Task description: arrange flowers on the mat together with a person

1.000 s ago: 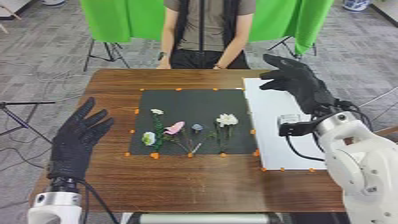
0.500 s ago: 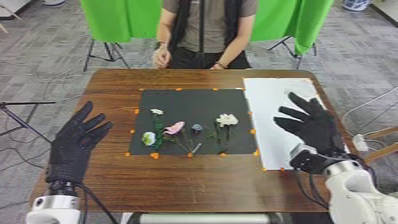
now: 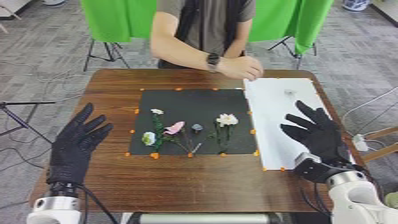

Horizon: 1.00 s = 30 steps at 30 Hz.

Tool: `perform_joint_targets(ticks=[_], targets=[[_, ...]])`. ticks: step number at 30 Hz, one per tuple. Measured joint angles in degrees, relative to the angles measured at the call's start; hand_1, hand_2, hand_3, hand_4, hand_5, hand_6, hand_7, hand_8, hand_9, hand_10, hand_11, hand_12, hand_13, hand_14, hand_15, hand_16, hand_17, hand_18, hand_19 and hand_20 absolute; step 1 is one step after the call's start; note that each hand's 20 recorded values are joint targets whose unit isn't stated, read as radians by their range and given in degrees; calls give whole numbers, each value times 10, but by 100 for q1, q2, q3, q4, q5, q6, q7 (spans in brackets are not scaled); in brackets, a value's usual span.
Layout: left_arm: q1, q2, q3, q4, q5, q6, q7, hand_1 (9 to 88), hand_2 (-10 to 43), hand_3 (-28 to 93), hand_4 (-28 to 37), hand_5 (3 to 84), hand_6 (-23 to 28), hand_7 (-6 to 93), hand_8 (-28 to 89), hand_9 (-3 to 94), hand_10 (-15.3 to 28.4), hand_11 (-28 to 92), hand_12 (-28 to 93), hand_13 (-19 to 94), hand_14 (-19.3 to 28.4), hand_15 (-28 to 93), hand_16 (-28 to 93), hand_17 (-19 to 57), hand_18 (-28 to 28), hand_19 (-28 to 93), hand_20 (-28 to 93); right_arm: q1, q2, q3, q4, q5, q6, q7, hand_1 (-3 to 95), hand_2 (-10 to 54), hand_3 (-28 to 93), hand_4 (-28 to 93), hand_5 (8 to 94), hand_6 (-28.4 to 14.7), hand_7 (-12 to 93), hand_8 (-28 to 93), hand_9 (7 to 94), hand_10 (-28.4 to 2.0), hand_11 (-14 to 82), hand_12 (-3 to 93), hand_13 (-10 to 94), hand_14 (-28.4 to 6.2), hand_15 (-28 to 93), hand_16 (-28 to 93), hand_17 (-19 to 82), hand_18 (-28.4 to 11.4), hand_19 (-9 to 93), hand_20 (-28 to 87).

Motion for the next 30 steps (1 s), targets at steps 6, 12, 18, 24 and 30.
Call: perform_joint_targets(ticks=[6, 12, 18, 24, 30], targets=[[-33, 7, 29, 9, -4, 0, 0, 212, 53, 789, -278, 329, 46, 86, -85, 347, 168, 181, 105, 267, 234, 366, -52, -68, 252, 529, 48, 39, 0, -3, 29, -16, -74, 24, 137, 117, 702, -282, 355, 6, 102, -113, 428, -156, 80, 136, 337, -199, 237, 172, 37, -191, 337, 181], [-65, 7, 25, 13, -4, -3, -13, 212, 54, 788, -278, 329, 46, 86, -85, 347, 168, 182, 105, 268, 234, 365, -53, -68, 253, 532, 49, 85, 0, -10, 58, -25, -112, 64, 137, 116, 703, -282, 356, 6, 102, -113, 429, -156, 80, 136, 339, -199, 241, 172, 36, -191, 340, 184], [-71, -22, 7, 13, -4, -6, -52, 213, 54, 787, -277, 328, 48, 84, -84, 347, 170, 183, 104, 267, 235, 368, -53, -64, 256, 541, 51, 135, 0, -25, 63, -95, -171, 113, 137, 115, 705, -282, 358, 6, 102, -113, 435, -157, 83, 137, 344, -198, 248, 172, 36, -191, 343, 186], [-81, -25, -6, 13, -3, -5, -71, 213, 55, 786, -278, 328, 47, 84, -83, 348, 170, 183, 104, 268, 235, 370, -54, -63, 256, 542, 49, 119, -113, 129, 63, -139, -413, 59, 137, 115, 706, -283, 359, 6, 103, -113, 440, -157, 86, 137, 347, -197, 253, 170, 37, -190, 343, 186], [-95, 1, 14, 13, -22, 0, -18, 213, 56, 786, -277, 328, 48, 84, -83, 347, 171, 183, 104, 267, 235, 370, -54, -64, 256, 542, 47, 39, -145, 128, 63, -158, -440, -19, 138, 115, 705, -282, 360, 6, 103, -113, 441, -156, 88, 137, 349, -198, 257, 167, 38, -190, 345, 187]])
